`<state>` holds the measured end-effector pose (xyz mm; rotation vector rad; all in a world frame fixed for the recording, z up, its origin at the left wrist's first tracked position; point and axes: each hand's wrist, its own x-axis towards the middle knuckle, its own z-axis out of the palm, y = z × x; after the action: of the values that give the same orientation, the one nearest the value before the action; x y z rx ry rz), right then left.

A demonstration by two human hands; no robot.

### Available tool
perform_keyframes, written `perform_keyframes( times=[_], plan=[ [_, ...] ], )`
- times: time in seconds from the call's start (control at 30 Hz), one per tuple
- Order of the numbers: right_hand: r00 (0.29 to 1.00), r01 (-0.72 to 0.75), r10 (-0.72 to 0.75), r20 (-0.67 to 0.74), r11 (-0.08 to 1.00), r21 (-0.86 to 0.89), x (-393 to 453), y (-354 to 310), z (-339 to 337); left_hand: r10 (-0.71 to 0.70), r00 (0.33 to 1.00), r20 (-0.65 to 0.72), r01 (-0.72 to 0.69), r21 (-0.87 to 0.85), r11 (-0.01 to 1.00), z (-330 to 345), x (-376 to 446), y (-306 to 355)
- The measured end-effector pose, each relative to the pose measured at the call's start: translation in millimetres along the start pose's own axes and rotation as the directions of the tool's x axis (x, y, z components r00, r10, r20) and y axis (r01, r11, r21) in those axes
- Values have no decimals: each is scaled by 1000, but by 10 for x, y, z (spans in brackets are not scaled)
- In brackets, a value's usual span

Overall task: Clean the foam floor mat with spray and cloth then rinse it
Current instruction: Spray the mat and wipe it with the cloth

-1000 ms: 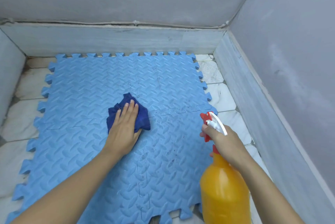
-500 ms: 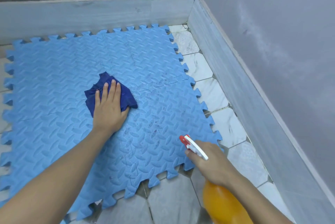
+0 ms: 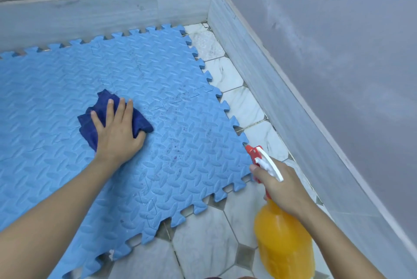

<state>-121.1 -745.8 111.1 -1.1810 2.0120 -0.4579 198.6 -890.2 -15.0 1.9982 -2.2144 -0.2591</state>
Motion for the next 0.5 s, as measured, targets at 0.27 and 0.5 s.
perform_keyframes(
  times=[0.27, 0.5],
  plan=[
    [985, 168, -168, -23, 986, -9, 53, -307, 67, 371, 921, 119, -384, 112, 916, -92, 28, 416],
    [948, 318, -315, 52, 947, -47, 236, -556, 215, 375, 919, 122, -389, 126, 913, -146, -62, 397]
  ],
)
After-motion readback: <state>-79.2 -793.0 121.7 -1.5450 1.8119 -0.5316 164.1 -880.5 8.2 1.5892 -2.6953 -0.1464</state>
